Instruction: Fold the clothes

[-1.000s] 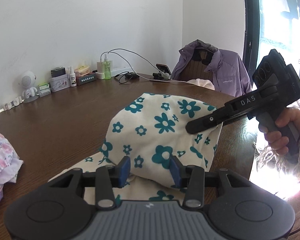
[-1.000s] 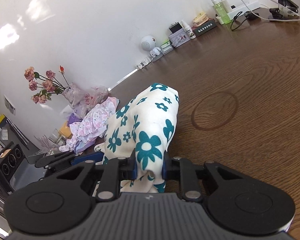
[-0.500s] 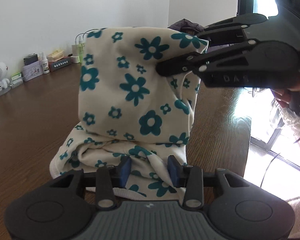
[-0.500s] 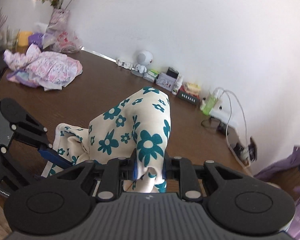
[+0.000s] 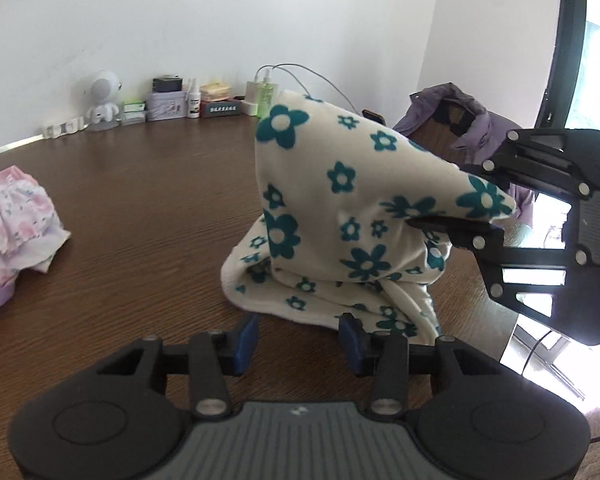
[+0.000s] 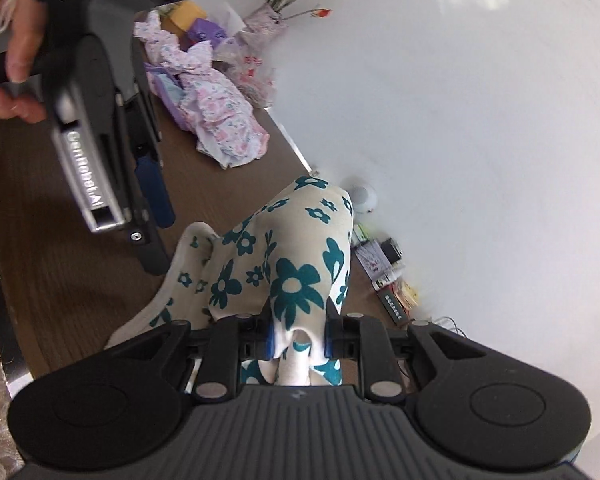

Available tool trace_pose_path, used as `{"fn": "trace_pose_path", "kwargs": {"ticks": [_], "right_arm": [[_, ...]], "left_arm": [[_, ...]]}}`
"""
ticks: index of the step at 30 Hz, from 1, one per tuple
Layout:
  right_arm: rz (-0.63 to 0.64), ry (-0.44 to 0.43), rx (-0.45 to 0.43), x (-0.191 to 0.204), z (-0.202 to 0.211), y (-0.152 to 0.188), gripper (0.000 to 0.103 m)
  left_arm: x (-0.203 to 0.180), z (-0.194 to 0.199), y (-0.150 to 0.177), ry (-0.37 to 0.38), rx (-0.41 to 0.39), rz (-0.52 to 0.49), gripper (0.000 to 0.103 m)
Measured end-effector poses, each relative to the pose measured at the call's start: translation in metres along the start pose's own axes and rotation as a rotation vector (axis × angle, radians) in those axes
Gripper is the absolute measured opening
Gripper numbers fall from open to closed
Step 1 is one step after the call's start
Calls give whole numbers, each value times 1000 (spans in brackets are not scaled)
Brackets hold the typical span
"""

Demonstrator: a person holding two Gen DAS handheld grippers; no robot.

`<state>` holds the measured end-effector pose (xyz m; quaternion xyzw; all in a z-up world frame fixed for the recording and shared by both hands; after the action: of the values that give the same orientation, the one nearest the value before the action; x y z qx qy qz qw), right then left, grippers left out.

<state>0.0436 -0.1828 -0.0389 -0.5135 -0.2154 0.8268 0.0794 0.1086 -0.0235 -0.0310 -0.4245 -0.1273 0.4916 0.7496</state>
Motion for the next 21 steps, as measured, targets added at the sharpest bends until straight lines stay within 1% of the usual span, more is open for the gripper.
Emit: {"fn": "trace_pose_path", "kwargs": {"ticks": [2, 4, 5, 7, 9, 11, 12, 13, 14, 15, 16, 17, 18, 21], "right_arm": [[25, -47, -11, 10, -1, -3, 20], [33, -97, -23, 18, -2, -3, 20], [33, -113, -28, 21, -1, -4, 21], [31, -141, -38, 28, 1, -6, 22], [15, -164, -39, 32, 1, -5, 23], [2, -168, -38, 35, 1, -4, 24], [-10, -168, -40, 34, 1, -3, 24], [-25, -167, -43, 33, 1, -2, 25], [-39, -167, -45, 32, 2, -1, 28], [-71, -183, -53, 28, 5, 1, 30], [-109, -203, -64, 22, 8, 3, 37], [-161, -236, -72, 13, 13, 7, 41], [-229, -275, -78, 2, 17, 13, 42], [-505, -384, -89, -36, 24, 30, 44]], "left_arm": [[4, 12, -1, -1, -33, 12, 41], [9, 30, -5, 4, -96, 41, 41], [9, 41, -8, 18, -137, 61, 41], [10, 54, -20, 70, -206, 91, 41], [3, 56, -31, 112, -233, 77, 41], [-8, 42, -41, 118, -216, 30, 41], [-12, 31, -43, 112, -188, 13, 40], [-17, 20, -45, 105, -157, -2, 32], [-18, 9, -45, 90, -129, -4, 25], [-19, -2, -44, 74, -103, -4, 23], [-17, -11, -44, 70, -88, 2, 24], [-14, -17, -43, 76, -79, 15, 24], [-10, -21, -42, 86, -77, 30, 24], [-7, -25, -39, 93, -74, 32, 24]]}}
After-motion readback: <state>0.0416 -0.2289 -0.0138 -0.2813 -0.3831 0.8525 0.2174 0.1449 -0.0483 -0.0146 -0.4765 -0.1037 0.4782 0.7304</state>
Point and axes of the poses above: each gripper's, at about its wrist camera, not at the fingertips, and z roughly against the way its jaws point, x to its left, y to its underside, the point moved 1 cm from there along -z, roughly the way its jaws point, and after that the axes turned 6 degrees about z, right-handed, at the moved point
